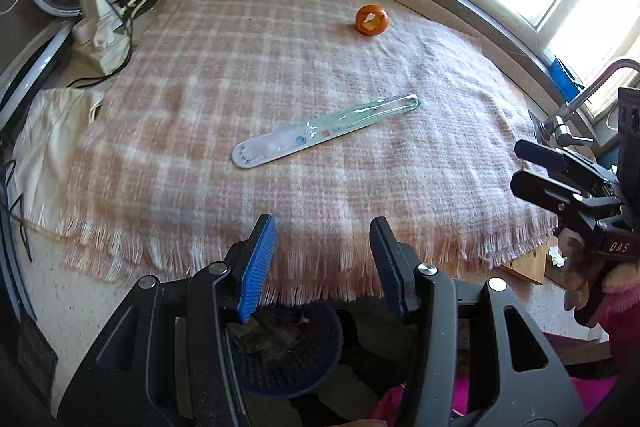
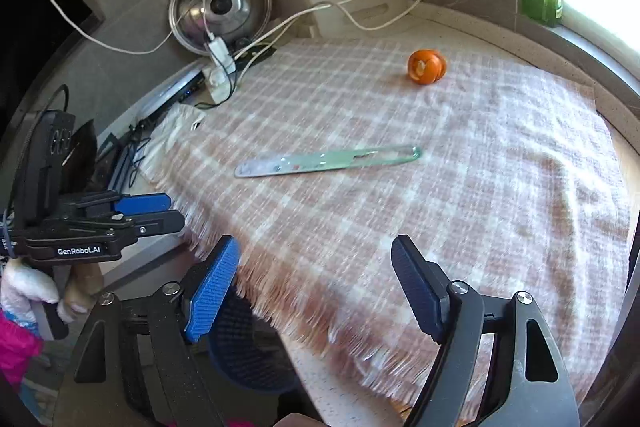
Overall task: Collect trash
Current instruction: 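Raise both tools back over the counter toward the remaining items, then grasp the clear plastic strip at its end with the left tool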
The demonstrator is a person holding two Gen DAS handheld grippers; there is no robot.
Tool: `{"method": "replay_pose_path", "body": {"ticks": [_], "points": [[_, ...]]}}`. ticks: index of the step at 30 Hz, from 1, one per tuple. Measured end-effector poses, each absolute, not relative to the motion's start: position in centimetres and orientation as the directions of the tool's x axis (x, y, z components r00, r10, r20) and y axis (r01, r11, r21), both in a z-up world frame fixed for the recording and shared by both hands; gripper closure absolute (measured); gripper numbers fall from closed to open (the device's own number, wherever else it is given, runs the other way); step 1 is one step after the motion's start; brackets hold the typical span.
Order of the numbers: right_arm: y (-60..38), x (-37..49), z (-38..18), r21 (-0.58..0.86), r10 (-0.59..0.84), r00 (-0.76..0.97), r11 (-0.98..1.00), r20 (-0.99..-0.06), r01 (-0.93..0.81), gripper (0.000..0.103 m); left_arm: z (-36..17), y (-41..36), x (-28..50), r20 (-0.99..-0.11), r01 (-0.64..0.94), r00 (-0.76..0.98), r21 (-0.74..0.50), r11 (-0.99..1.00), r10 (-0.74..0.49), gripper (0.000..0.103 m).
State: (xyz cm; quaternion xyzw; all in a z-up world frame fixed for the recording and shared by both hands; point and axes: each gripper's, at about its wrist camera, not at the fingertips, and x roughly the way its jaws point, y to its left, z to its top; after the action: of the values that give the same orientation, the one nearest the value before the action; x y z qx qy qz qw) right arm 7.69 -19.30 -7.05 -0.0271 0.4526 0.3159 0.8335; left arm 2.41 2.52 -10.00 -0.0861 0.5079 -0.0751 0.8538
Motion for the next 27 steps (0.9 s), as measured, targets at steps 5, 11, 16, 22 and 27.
{"method": "replay_pose_path", "body": {"ticks": [5, 11, 16, 22, 27], "points": [[-20.8, 10.4, -6.4, 0.215, 0.481, 0.427, 0.818, -0.766, -0.534, 0.022, -10.2, 0.9, 6.4, -0.873, 0.091, 0.436, -0.199, 0.976, -0.219, 0.053], [-23.0, 14.5, -6.5, 0.272, 0.483, 0.402, 0.835, -0.778, -0.478, 0.022, -11.4, -1.4, 10.4, -0.919, 0.176, 0.365, -0.091, 0.98, -0.151, 0.053], [-24.5, 16.9, -7.4, 0.319, 0.49, 0.368, 0.842, -0.791, -0.435, 0.022, -13.4, -2.7, 13.3, -0.955, 0.246, 0.288, 0.001, 0.969, -0.072, 0.053], [-25.3, 18.6, -8.2, 0.338, 0.496, 0.347, 0.84, -0.796, -0.424, 0.022, -15.5, -3.7, 15.8, -0.973, 0.318, 0.227, 0.108, 0.942, 0.035, 0.053], [-26.0, 20.5, -8.9, 0.36, 0.497, 0.332, 0.845, -0.802, -0.395, 0.022, -16.5, -3.8, 17.1, -0.988, 0.348, 0.151, 0.046, 0.937, -0.008, 0.053]]}}
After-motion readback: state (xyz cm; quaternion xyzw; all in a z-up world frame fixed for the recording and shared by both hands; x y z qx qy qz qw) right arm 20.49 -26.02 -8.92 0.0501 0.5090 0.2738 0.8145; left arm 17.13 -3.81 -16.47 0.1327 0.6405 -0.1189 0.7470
